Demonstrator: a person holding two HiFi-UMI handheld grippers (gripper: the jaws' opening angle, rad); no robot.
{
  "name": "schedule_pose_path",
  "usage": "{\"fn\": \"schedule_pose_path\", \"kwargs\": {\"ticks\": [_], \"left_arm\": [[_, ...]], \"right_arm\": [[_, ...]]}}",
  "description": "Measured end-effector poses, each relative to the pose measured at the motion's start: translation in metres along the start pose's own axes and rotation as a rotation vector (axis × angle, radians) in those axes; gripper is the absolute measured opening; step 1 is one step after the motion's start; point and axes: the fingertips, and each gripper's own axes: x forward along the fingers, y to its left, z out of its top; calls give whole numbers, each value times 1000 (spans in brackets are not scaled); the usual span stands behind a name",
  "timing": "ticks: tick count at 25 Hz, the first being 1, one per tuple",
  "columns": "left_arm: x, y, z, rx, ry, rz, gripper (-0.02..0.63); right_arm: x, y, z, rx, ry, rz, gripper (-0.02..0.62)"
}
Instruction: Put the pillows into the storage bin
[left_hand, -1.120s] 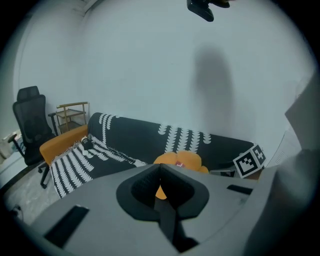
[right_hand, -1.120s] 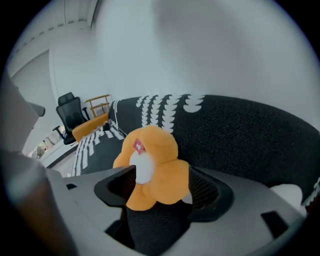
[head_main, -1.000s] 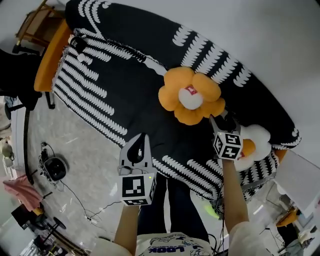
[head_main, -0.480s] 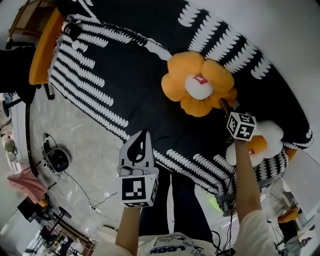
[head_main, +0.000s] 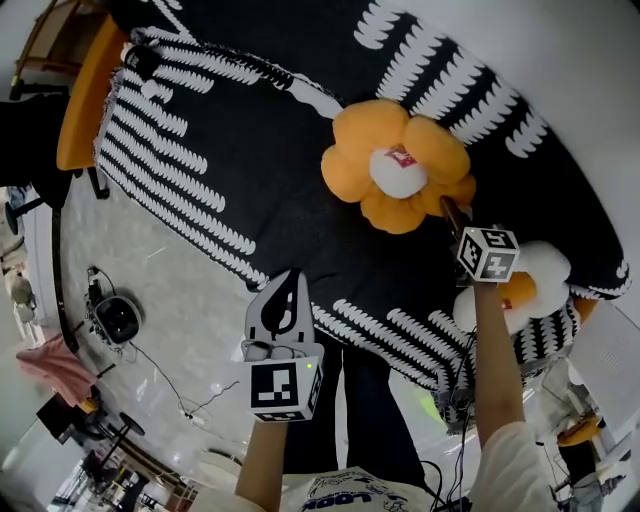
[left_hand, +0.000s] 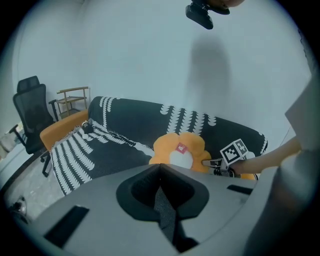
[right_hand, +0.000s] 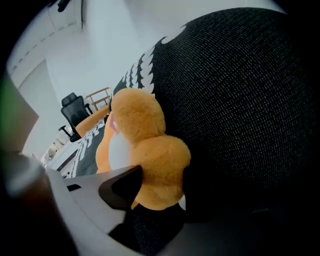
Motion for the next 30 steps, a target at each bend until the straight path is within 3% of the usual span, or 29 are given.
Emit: {"fn": "schedule_pose_path", "kwargs": {"ticks": [7,17,25,30], "left_arm": [[-20,0,8,-7,-32,18,14],[-75,5,41,10,-139,-20,14],[-145,25,85,72,-240,-101,14],[-188,24,111,126,-308,-193,14]], "right_arm": [[-39,31,13,-4,-64,-19,146],[-120,107,63,-52,-166,-55,81],[-223,159,104,-147,-225,-221,67],[-303,181,110,-115,-296,-327,67]]}}
